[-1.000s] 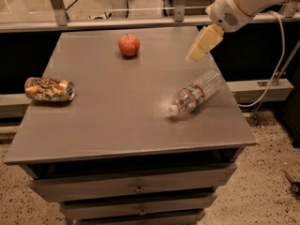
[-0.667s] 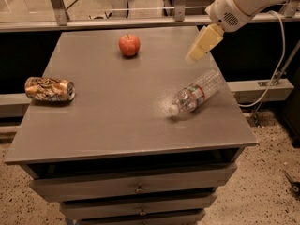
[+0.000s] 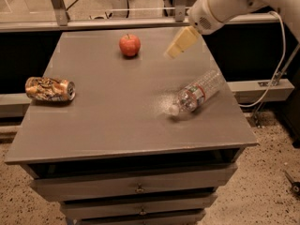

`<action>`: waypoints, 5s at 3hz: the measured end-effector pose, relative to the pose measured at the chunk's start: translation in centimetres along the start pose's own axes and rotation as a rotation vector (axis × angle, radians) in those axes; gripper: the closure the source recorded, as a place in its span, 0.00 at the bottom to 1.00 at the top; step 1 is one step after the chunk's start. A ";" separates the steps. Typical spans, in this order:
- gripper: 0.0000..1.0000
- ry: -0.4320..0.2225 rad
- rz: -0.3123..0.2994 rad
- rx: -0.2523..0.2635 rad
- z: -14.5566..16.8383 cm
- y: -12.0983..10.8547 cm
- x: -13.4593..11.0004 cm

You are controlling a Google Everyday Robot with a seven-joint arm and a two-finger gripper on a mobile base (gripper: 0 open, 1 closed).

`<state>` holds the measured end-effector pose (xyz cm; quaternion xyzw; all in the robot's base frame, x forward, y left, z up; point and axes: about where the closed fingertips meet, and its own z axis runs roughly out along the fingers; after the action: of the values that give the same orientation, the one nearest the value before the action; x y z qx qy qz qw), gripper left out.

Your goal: Move apple near water bottle

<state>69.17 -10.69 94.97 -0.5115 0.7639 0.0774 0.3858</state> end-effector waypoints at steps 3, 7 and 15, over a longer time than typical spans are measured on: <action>0.00 -0.198 0.158 -0.050 14.4 -2.2 -5.4; 0.48 -0.254 0.213 -0.060 19.8 -1.0 -7.0; 0.62 0.031 0.138 -0.073 3.0 5.8 6.8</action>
Offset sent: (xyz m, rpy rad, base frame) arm 0.1243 0.1090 -0.0603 0.3150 0.0153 -0.0451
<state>64.62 -11.40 86.70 -0.4726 0.7998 0.1239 0.3487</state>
